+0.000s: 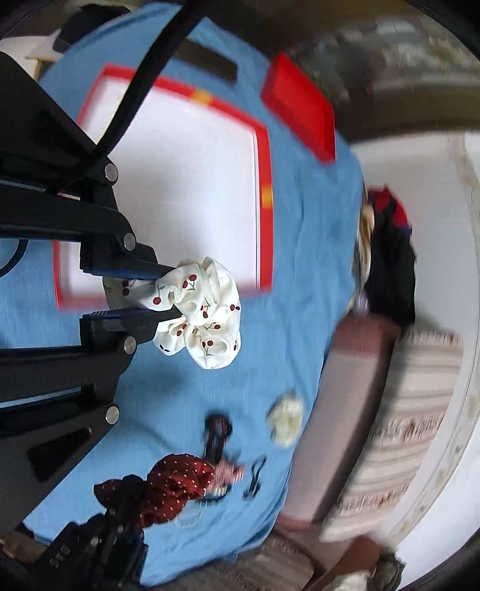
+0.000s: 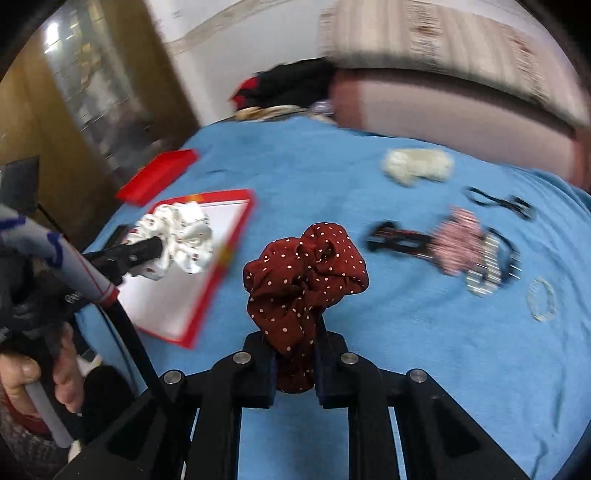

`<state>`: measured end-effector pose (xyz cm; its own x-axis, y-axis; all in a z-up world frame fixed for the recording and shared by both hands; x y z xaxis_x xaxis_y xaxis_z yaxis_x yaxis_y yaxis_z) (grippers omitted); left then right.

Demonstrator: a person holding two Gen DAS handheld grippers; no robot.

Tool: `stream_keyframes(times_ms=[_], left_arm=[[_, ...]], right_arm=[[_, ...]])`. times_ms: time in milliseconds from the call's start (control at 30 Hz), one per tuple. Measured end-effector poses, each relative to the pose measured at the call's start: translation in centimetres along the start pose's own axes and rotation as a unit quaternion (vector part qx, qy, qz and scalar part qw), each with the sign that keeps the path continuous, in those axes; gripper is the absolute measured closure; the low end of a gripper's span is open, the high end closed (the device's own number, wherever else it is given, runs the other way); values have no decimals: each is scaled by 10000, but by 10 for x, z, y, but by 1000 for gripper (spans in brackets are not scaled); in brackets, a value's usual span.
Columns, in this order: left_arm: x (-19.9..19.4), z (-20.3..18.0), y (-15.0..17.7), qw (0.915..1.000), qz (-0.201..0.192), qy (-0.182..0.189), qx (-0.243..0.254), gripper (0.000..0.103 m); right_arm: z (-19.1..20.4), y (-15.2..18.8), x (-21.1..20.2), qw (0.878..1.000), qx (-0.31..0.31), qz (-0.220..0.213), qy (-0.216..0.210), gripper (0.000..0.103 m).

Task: Organize jewelry
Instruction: 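Carry both scrunchies into the white tray and open both grippers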

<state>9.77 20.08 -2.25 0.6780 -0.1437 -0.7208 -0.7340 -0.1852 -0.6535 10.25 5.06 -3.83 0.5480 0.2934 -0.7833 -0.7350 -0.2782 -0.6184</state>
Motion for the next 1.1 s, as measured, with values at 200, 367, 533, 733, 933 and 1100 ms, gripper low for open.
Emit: stream_keyframes(times_ms=[200, 367, 533, 733, 933, 1100], left_arm=[[-15, 89, 16, 9964, 22, -646, -542, 90], [-7, 144, 31, 9907, 158, -939, -969, 90], [1, 170, 41, 9876, 253, -1006, -1178, 90], [4, 173, 43, 9867, 261, -1005, -1254, 86], [-7, 162, 37, 9867, 125, -1067, -1223, 68], [-21, 146, 28, 9873, -2, -1131, -1117, 60]], right_arm=[[85, -12, 36, 9970, -602, 206, -433, 87], [130, -7, 76, 9929, -945, 507, -514, 87], [147, 6, 104, 9894, -1092, 818, -494, 86], [148, 19, 112, 9874, -1215, 928, -408, 79], [145, 20, 102, 9884, -1165, 862, -453, 69], [131, 17, 78, 9914, -1022, 651, -487, 60]])
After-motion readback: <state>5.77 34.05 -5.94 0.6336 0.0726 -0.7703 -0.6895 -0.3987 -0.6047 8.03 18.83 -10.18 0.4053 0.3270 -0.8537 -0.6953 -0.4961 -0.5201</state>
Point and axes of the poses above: each gripper's, at about its wrist camera, not at the fingertips, and x roughly the way its jaws point, z to its left, y to its underside, the point moved 9 cm from there along x, roughly the way its jaws point, and after that the axes turned 15 degrees about y, right-handed, at the moved point
